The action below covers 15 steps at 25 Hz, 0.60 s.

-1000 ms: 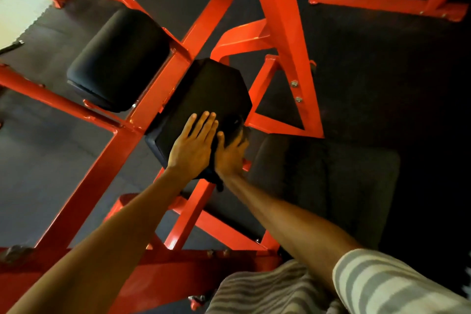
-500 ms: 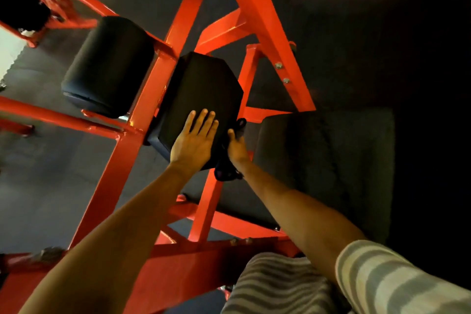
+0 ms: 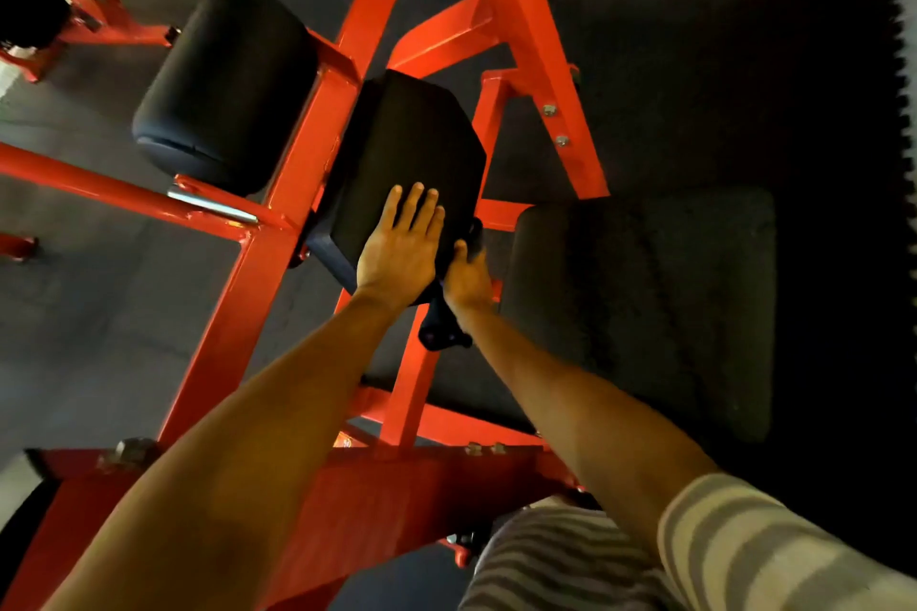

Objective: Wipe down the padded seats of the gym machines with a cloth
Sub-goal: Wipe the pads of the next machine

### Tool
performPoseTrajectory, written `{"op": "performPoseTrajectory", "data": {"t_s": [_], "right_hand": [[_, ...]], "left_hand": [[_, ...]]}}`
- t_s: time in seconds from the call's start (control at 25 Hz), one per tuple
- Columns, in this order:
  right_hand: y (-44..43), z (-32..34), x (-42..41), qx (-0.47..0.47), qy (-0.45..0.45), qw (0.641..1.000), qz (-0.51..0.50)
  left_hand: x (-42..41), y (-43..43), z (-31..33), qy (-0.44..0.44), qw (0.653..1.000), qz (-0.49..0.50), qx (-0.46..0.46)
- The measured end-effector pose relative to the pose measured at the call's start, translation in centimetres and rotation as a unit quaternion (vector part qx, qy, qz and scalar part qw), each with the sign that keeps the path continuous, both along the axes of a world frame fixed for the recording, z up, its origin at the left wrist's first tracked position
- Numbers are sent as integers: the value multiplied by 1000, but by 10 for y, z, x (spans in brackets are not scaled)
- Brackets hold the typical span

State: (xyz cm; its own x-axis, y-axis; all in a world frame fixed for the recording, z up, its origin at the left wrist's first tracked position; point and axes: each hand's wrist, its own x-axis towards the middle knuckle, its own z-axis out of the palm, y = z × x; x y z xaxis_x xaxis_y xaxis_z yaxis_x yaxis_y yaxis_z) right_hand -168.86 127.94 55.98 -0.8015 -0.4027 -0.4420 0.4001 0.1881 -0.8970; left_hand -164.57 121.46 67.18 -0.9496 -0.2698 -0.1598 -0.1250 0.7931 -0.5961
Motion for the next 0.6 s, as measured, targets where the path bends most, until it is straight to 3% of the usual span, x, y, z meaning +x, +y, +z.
{"op": "performPoseTrajectory", "data": {"t_s": [0.24,0.4,0.6], "right_hand": [[-1,13,-63,19,57,996,71],[8,6,-48,52,93,986,126],[50,-10,-51,245,180,909,286]], "left_hand": [[-2,0,-6,30,999,1,20],[-5,-3,-6,57,997,17,38],[6,41,-43,123,983,59,120]]}}
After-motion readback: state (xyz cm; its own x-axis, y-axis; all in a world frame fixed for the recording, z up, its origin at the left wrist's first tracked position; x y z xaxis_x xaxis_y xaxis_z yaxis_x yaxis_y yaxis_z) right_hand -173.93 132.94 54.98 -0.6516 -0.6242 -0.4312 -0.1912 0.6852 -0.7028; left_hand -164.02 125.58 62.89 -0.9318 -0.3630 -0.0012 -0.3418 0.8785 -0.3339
